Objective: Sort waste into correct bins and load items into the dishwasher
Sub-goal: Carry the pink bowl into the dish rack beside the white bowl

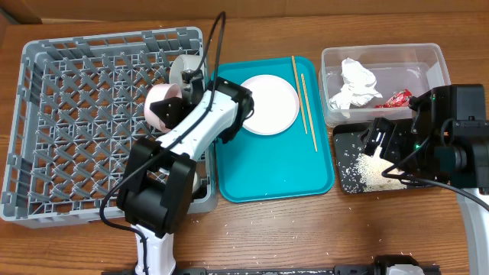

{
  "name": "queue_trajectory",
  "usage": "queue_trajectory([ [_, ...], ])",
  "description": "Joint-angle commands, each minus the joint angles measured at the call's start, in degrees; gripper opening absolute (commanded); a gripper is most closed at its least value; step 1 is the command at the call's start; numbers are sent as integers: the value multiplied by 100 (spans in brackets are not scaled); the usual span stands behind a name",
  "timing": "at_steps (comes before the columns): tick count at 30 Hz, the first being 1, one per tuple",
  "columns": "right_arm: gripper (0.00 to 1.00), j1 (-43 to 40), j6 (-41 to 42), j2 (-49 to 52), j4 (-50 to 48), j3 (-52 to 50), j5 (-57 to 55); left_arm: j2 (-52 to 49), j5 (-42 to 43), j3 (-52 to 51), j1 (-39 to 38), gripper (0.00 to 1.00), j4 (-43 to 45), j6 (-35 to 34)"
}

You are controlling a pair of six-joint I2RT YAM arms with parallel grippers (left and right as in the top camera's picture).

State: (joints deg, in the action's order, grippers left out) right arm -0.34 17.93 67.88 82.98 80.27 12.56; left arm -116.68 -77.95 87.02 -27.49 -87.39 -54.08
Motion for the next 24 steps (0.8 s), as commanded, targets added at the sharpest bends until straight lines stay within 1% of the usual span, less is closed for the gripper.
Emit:
queue_trajectory([
  [1, 100, 0, -20, -26, -33, 111, -52, -72, 177, -179, -120, 4, 24, -122],
  [3, 100, 0, -20, -26, -33, 111, -52, -70, 227, -179, -175, 4, 22, -122],
  [5, 100, 0, -20, -26, -33, 111, -52, -72, 308, -179, -219, 8, 24, -122],
  [6, 100, 0, -20, -26, -33, 111, -52, -72, 372, -179, -236, 13, 22, -122],
  [10, 100, 0, -20, -26, -33, 111, -52, -72, 535, -179, -302, 43, -144, -118],
  [12, 100, 0, -20, -26, -31, 111, -52, -70, 577, -177, -323, 52, -269, -120],
  [13, 100, 0, -20, -26, -33, 111, -52, -70, 610, -175, -339, 55, -326, -120],
  [18, 100, 0, -20, -26, -33, 111, -52, -70, 1080, -90, -461, 61, -560, -122],
  [24, 100, 0, -20, -26, -33, 111, -52, -68, 1665, 162, -570, 60, -688, -120],
])
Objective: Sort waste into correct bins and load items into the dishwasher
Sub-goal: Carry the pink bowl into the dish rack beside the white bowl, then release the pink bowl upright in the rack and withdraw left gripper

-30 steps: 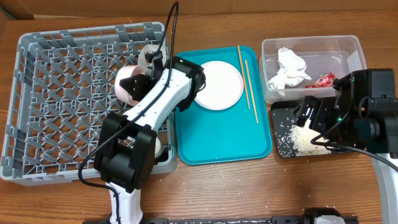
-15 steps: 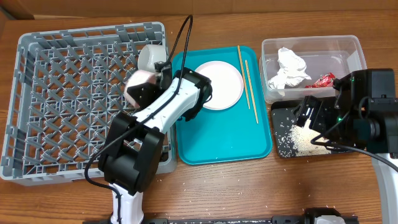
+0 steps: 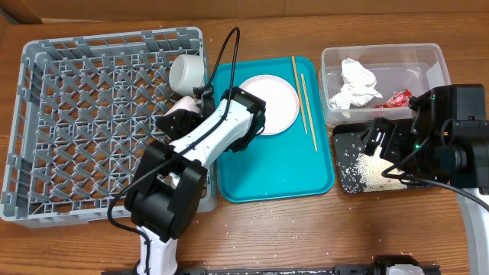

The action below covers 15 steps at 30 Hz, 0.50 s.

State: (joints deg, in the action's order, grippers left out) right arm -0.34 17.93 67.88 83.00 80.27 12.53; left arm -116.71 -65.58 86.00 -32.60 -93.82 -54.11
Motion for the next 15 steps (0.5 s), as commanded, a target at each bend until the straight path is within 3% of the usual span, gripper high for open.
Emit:
queue_trajectory([
  [1, 100, 0, -20, -26, -35, 111, -50, -66, 516, 315, -74, 60, -59, -116],
  [9, 100, 0, -20, -26, -35, 111, -50, -63, 1392, 669, -87, 60, -39, 127],
  [15, 100, 0, -20, -26, -35, 111, -50, -61, 2343, 693, -87, 59, 619, 1110],
])
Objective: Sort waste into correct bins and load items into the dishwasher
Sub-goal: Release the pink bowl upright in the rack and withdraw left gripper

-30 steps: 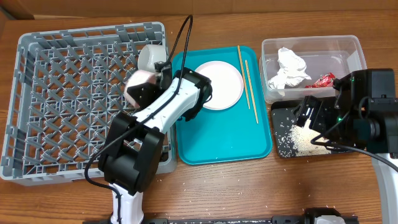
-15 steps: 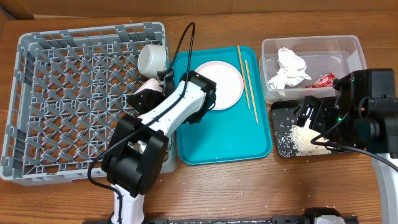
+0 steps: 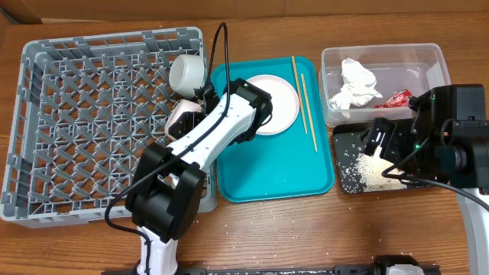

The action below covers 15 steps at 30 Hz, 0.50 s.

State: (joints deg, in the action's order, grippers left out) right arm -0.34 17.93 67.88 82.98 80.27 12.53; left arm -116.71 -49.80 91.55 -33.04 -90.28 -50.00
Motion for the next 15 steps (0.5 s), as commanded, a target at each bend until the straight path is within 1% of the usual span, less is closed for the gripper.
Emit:
queue_trajectory([
  [1, 100, 0, -20, -26, -33, 111, -50, -61, 927, 138, -44, 59, 409, 874],
  [6, 100, 0, -20, -26, -33, 111, -50, -61, 1696, 315, -42, 60, 1113, 1635],
  [9, 100, 0, -20, -26, -33, 111, -50, -61, 1888, 651, -35, 60, 1211, 1838],
  [12, 100, 0, -20, -26, -33, 111, -50, -61, 2175, 1147, -37, 60, 1261, 2238],
  [15, 100, 0, -20, -26, -33, 111, -50, -61, 2643, 1679, -44, 60, 1305, 2656],
])
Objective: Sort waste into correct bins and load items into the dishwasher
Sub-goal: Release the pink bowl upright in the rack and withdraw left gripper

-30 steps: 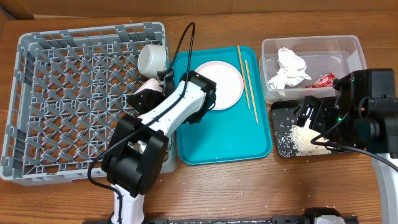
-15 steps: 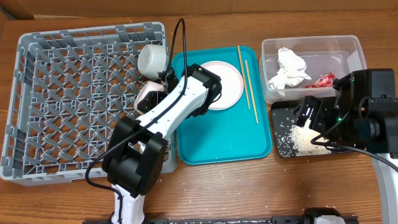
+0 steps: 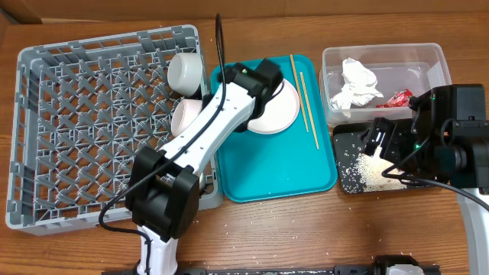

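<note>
A pink bowl (image 3: 184, 117) lies in the grey dish rack (image 3: 92, 130) at its right side, below a white cup (image 3: 186, 70). My left gripper (image 3: 228, 79) sits at the teal tray's (image 3: 275, 172) left rim, apart from the bowl, open and holding nothing; its forearm hides part of the bowl. On the tray lie a white plate (image 3: 281, 111) and a pair of chopsticks (image 3: 304, 103). My right gripper (image 3: 380, 137) hangs open over the black tray (image 3: 348, 176) of spilled rice.
A clear bin (image 3: 382, 76) at the back right holds crumpled tissue (image 3: 355, 84) and a red wrapper (image 3: 399, 98). Rice grains are scattered on the wooden table around the trays.
My left wrist has moved up and to the right, from beside the bowl to the tray's back left corner. The pink bowl stays in the rack. The right arm is unchanged.
My left gripper held the pink bowl over the rack's right part, the cup hidden behind it. Then the bowl was lower beside the cup at the rack's right edge. Now the bowl rests there alone and the gripper is away over the tray.
</note>
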{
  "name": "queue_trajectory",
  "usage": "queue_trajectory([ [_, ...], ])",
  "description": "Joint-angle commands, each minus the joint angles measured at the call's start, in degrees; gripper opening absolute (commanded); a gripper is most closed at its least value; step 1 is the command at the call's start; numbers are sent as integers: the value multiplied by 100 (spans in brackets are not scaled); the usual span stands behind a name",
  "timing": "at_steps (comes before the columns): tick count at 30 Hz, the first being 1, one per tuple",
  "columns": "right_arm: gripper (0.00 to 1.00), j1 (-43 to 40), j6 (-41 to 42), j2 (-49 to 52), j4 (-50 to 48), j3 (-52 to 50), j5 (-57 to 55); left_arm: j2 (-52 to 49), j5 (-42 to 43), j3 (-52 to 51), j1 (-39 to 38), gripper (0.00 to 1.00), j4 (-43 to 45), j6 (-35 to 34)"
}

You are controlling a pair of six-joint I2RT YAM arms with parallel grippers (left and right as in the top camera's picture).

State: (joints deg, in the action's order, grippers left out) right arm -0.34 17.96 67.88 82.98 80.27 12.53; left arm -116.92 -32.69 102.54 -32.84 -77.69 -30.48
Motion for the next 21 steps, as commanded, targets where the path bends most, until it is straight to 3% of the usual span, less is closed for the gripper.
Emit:
queue_trajectory([
  [1, 100, 0, -22, -26, -33, 111, -50, -39, 1174, 710, -61, 61, 96, 852],
  [6, 100, 0, -22, -26, -33, 111, -50, -42, 2247, 907, -61, 58, 439, 1217],
  [14, 100, 0, -22, -26, -33, 111, -50, -55, 2411, 85, -63, 54, 505, 509],
  [21, 100, 0, -22, -26, -33, 111, -50, -55, 2524, -498, -63, 49, 151, 295],
])
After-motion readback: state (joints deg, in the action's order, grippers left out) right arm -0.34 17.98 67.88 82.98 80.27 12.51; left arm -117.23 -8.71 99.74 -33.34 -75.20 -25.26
